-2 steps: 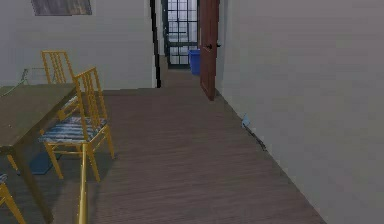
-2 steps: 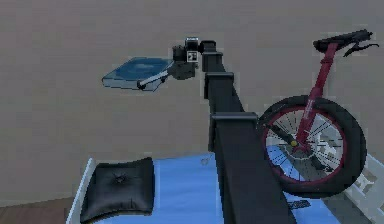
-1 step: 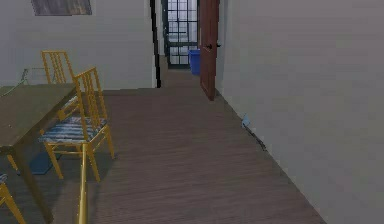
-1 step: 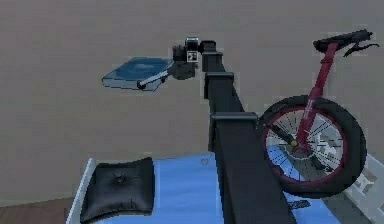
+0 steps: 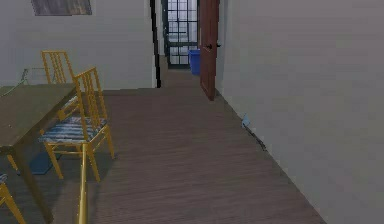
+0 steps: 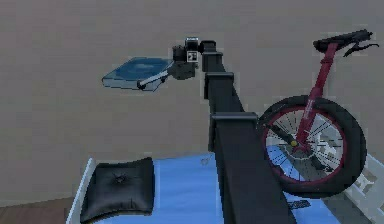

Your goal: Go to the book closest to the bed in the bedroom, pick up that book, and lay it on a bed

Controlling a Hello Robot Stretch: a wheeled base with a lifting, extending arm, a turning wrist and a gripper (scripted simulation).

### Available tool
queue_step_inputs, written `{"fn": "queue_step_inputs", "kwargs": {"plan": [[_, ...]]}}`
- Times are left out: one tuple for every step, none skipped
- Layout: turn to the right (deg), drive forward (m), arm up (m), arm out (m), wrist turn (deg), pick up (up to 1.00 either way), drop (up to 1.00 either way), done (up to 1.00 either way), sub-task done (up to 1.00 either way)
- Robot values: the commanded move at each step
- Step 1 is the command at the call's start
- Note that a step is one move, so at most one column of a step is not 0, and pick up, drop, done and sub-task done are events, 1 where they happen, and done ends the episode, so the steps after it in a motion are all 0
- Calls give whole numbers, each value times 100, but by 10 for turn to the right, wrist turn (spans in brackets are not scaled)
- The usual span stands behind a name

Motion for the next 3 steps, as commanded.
{"fn": "queue_step_inputs", "kwargs": {"plan": [[0, 0, 0, 0, 0, 0, 100, 0, 0], [0, 0, 0, -10, 0, 0, 0, 0, 0], [0, 0, 0, 0, 0, 0, 0, 100, 0]]}}
